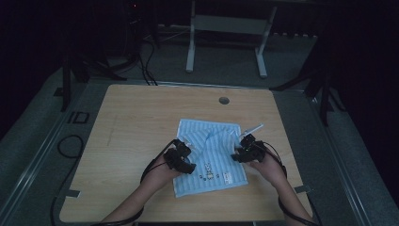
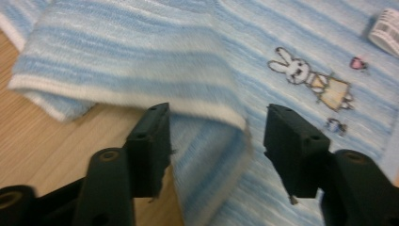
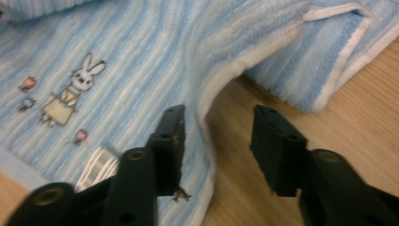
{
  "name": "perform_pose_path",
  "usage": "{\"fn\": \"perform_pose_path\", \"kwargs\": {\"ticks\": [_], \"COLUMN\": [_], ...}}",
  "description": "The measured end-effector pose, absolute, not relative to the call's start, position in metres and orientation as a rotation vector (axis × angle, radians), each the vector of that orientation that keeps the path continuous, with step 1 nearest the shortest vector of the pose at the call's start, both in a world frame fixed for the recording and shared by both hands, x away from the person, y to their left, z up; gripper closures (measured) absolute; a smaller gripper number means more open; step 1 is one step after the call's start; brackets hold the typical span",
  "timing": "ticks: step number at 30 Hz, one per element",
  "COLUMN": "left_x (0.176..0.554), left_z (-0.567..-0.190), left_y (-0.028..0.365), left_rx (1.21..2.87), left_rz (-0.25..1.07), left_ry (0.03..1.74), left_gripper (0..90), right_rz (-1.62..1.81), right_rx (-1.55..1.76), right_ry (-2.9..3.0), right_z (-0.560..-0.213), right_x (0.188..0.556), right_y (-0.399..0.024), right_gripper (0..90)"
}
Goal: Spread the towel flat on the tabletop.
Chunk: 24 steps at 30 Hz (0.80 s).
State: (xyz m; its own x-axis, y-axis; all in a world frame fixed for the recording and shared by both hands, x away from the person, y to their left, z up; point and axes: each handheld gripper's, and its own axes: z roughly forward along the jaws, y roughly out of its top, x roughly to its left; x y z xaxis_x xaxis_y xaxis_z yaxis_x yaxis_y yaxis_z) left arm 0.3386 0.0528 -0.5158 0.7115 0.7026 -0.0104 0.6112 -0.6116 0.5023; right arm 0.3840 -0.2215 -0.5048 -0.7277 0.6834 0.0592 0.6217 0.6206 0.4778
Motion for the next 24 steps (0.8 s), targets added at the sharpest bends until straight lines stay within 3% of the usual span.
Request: {"fn": "perform_pose_path", "kwargs": {"ticks": [3,4,5,17,20,24], "left_x": [0.35,0.354,0.357,0.374,0.388,0.404], "left_z": [-0.516,-0.515,-0.513,-0.497,-0.512,-0.528], "left_y": [0.058,0.062,0.066,0.103,0.105,0.094], "left_rx": [2.441,2.414,2.397,2.269,2.266,2.337], "left_rz": [0.272,0.274,0.284,0.303,0.243,0.256], "left_ry": [0.984,1.001,1.015,1.128,1.177,1.198], "left_gripper": [72.6,82.9,85.9,87.4,87.1,86.7], "right_rz": [0.714,0.718,0.723,0.828,0.854,0.802], "right_rx": [1.084,1.064,1.061,1.092,1.155,1.175], "right_ry": [2.728,2.732,2.728,2.668,2.698,2.713], "right_z": [-0.505,-0.504,-0.502,-0.481,-0.489,-0.503], "right_x": [0.388,0.388,0.386,0.363,0.364,0.368], "right_y": [-0.219,-0.219,-0.219,-0.256,-0.266,-0.263], "right_gripper": [81.3,87.1,87.6,87.9,87.9,87.8]}}
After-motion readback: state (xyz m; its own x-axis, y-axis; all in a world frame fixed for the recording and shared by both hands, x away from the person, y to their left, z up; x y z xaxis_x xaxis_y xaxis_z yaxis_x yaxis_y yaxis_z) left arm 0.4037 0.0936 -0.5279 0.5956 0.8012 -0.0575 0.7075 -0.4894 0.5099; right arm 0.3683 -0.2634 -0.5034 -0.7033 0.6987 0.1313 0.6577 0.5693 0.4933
